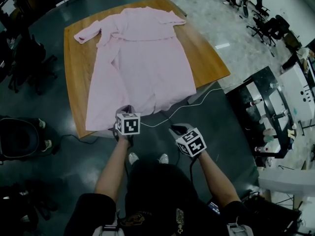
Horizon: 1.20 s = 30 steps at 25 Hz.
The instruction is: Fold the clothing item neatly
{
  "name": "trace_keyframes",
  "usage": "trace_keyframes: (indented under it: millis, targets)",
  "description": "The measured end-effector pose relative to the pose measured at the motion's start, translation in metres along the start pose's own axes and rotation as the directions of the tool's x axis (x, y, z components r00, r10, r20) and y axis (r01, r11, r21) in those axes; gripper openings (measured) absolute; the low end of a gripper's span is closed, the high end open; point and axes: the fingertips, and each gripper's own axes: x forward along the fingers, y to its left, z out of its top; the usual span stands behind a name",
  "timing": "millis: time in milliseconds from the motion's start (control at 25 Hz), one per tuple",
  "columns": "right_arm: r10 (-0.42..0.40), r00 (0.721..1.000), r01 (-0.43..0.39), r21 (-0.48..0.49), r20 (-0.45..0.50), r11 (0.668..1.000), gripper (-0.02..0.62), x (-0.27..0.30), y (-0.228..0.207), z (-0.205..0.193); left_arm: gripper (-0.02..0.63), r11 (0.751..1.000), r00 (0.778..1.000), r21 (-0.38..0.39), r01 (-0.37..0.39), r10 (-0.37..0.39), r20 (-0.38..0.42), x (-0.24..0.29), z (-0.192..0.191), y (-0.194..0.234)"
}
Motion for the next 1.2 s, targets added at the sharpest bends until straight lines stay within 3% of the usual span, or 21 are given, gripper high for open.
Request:
trace_keyframes:
  millis: [160,320,440,520,800,1080,1200]
  targets:
    - [0.011,1.000,-0.011,0.014,-0.004,1.000,0.044,0.000,-0.011,-0.011,0.015,0.996,0.999,0.085,0.036,-0.038,0.025,-0.007,0.009,-0.031]
    - [0.034,0.999,-0.034,0.018,0.003,0.999,0.044,0.011,-0.012,-0.008,0.018,0.970,0.990,0.198,0.142,-0.143,-0.010,-0.003,0.006,-0.070]
    - [0.036,0.999,-0.037,0.038,0.017,0.999,0.044,0.025,-0.016,0.001,0.097,0.955,0.974,0.191,0.227,-0.223,-0.042,0.000,-0.002,-0.082]
    - [0.031,0.999,-0.032,0.049,0.031,0.998,0.044,0.036,-0.021,0.008,0.137,0.950,0.970,0.196,0.242,-0.240,-0.033,-0.005,-0.005,-0.084]
    - [-0.034,0.996,0.025,0.103,0.088,0.994,0.079,0.076,-0.049,0.039,0.137,0.950,0.967,0.179,0.254,-0.249,-0.053,-0.021,-0.026,-0.087]
    - [-0.137,0.986,0.124,0.134,0.093,0.983,0.080,0.106,-0.065,0.063,0.131,0.964,0.971,0.122,0.237,-0.236,-0.026,-0.028,-0.014,-0.076]
    - [-0.143,0.987,0.133,0.132,0.068,0.982,0.007,0.105,-0.066,0.060,0.126,0.962,0.970,0.121,0.245,-0.244,-0.022,-0.032,-0.011,-0.070]
